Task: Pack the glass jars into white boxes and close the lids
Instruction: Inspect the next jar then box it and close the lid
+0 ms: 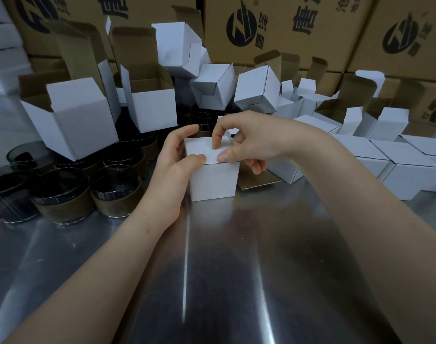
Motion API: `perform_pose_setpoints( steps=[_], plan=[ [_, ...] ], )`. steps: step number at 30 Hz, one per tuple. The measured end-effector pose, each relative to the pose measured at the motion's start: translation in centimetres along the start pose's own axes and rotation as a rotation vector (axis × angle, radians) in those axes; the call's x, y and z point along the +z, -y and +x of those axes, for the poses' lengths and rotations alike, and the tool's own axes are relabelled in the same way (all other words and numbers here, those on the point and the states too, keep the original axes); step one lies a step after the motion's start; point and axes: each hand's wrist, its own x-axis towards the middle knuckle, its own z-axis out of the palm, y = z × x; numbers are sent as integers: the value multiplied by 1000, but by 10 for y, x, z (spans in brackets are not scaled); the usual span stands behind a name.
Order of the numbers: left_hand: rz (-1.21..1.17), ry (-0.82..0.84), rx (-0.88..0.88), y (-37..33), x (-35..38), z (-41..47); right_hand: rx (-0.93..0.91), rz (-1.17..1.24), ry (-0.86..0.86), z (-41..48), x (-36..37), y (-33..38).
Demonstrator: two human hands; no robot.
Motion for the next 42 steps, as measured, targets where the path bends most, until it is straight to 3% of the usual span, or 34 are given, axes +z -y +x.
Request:
perform_pose_setpoints(
  steps=[7, 20, 32, 42],
  plan=[
    [-18, -31, -84, 0, 1, 4, -13, -22, -53, -4, 1, 4],
    [-22, -110, -17, 0, 3, 0, -116, -202, -46, -3, 12, 9],
    [-70, -217, -62, -4, 3, -1, -150, -201, -45, -3, 14, 11],
    [-37, -296, -113, -7, 6, 1, -9, -66, -112, -33, -31, 16]
  ],
)
